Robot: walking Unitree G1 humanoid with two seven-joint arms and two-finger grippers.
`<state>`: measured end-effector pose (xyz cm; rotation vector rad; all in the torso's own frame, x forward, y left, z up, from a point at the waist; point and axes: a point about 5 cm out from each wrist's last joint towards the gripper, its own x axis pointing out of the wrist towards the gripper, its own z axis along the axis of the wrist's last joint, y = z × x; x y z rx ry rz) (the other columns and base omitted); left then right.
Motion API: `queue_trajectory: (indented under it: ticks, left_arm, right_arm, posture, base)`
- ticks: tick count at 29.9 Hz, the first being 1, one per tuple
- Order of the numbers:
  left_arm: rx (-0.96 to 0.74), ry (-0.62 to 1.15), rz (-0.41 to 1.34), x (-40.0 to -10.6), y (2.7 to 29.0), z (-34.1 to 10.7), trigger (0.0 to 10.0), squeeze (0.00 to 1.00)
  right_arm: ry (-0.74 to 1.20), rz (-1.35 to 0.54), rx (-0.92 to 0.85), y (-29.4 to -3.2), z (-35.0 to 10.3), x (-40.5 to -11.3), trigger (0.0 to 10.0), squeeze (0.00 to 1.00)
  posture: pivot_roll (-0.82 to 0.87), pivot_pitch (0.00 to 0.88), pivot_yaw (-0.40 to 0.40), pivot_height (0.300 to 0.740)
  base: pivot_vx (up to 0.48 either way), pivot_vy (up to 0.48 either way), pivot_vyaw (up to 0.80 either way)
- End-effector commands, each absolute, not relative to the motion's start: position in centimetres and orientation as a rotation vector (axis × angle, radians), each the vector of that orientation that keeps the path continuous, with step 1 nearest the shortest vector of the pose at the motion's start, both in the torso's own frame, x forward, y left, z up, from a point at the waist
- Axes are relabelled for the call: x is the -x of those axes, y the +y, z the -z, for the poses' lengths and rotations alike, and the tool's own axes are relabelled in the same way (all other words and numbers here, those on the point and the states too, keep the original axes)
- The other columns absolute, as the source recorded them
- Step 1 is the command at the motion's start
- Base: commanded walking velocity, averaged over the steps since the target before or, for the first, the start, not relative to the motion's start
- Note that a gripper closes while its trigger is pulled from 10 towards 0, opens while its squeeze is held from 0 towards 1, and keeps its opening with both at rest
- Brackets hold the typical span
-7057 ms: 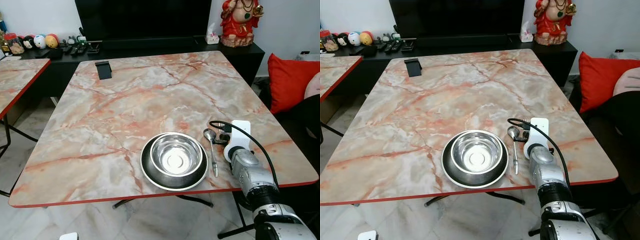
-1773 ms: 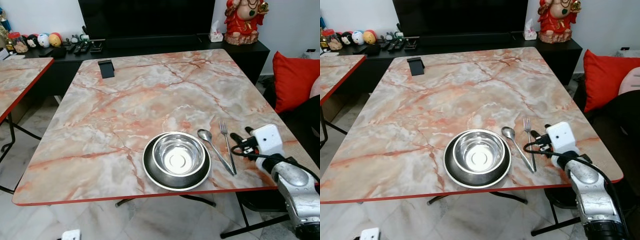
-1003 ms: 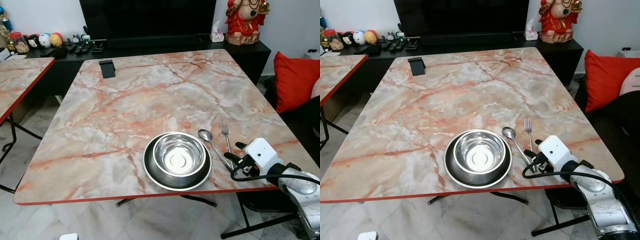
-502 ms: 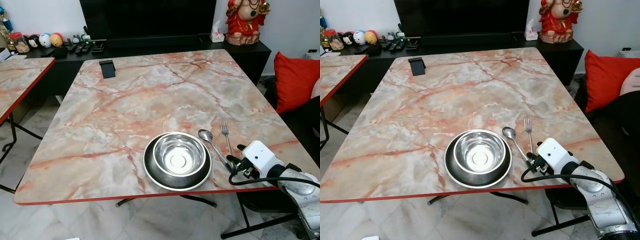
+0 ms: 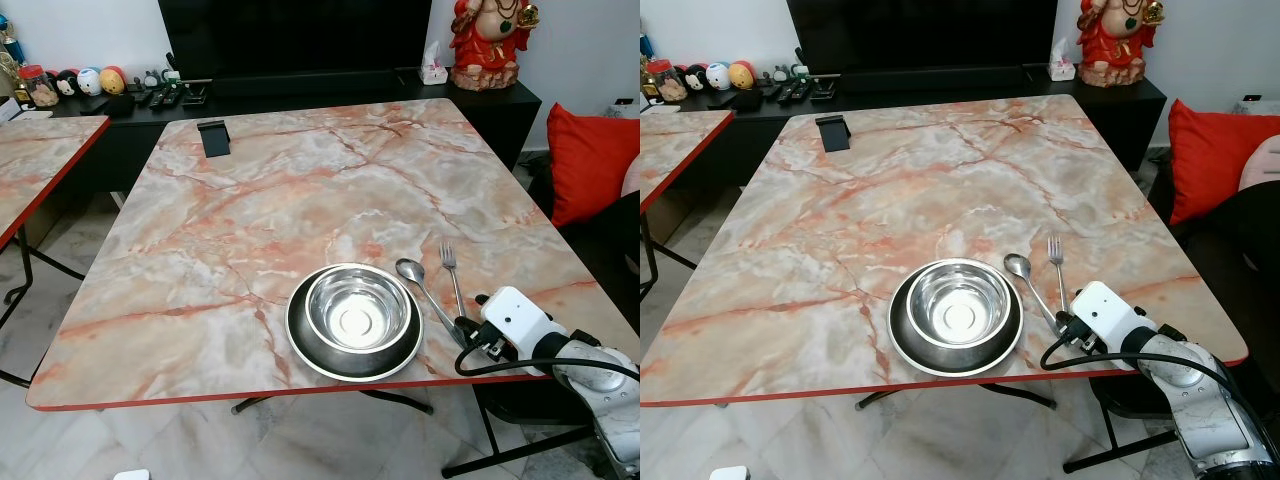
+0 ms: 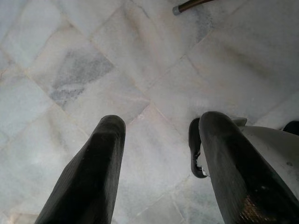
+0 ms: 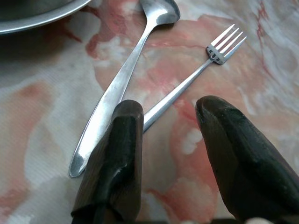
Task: Setting the table
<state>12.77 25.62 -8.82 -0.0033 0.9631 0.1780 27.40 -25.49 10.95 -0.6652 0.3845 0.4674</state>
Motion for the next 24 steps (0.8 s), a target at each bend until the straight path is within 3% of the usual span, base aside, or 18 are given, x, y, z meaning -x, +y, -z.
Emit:
queue_trajectory:
  ticks: [1, 13, 24]
  left_arm:
    - [0.008, 0.981, -0.184, -12.6, 25.6, 8.9, 10.0, 0.00]
    - [0.006, 0.936, -0.171, -14.6, 25.4, 8.3, 10.0, 0.00]
    - [0.007, 0.937, -0.170, -14.3, 25.3, 8.4, 10.0, 0.00]
  right_arm:
    - [0.401, -0.482, 0.681, -25.4, -10.8, -27.3, 10.0, 0.00]
    - [0.409, -0.479, 0.692, -25.6, -11.0, -27.4, 10.0, 0.00]
    - [0.409, -0.478, 0.688, -25.5, -11.0, -27.5, 10.0, 0.00]
  posture:
    - [-0.13, 0.000, 0.078, 0.707]
    - [-0.12, 0.000, 0.079, 0.707]
    - [-0.12, 0.000, 0.080, 0.707]
  base:
    - [0.000, 0.000, 0.00]
    - [0.000, 0.000, 0.00]
    - [0.000, 0.000, 0.00]
